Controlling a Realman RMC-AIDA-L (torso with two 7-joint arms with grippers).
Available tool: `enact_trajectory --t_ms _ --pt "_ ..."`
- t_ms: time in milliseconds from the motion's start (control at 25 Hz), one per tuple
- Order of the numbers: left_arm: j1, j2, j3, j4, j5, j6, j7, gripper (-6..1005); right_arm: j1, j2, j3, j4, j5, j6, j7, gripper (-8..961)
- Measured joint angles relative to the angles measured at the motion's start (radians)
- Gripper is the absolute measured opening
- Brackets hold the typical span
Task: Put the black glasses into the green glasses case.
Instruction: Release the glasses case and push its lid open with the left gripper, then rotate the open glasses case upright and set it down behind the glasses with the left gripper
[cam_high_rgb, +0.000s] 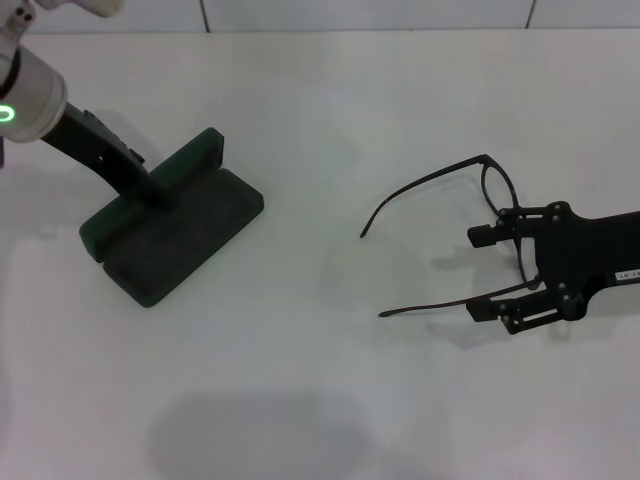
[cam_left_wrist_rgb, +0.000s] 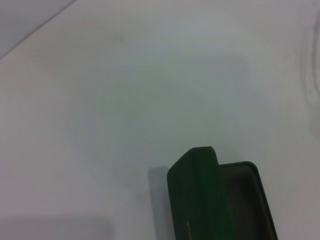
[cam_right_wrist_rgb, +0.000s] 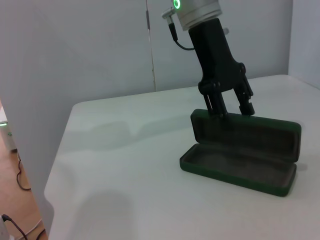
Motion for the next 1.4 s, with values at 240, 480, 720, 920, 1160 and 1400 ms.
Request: enact_trajectory --t_ms 240,480,720,920,1160,1400 --pt "0.001 -0.010 0.002 -0.003 0.000 -0.020 0.002 744 -0.001 0.000 0.000 0.005 0.000 0.001 -0.002 857" --pt "0.024 -0.029 0.010 0.033 -0.011 -0.031 0.027 706 -0.003 -0.002 0.000 0.007 0.000 0.001 -0.002 857" --pt "0.024 -0.032 0.022 0.031 0.004 -0.032 0.031 401 -0.003 -0.002 0.000 0.007 0.000 0.001 -0.002 858" --pt "0.024 -0.031 0.031 0.037 0.004 -0.031 0.041 230 -0.003 -0.001 0.000 0.007 0.000 0.001 -0.002 858" --pt "0.044 -0.042 0.063 0.124 -0.031 -0.022 0.192 213 -0.003 -0.001 0.000 0.007 0.000 0.001 -0.002 858" --pt "0.053 -0.044 0.135 0.174 -0.149 -0.028 0.405 226 -0.004 0.000 0.000 0.008 0.000 -0.001 -0.002 857"
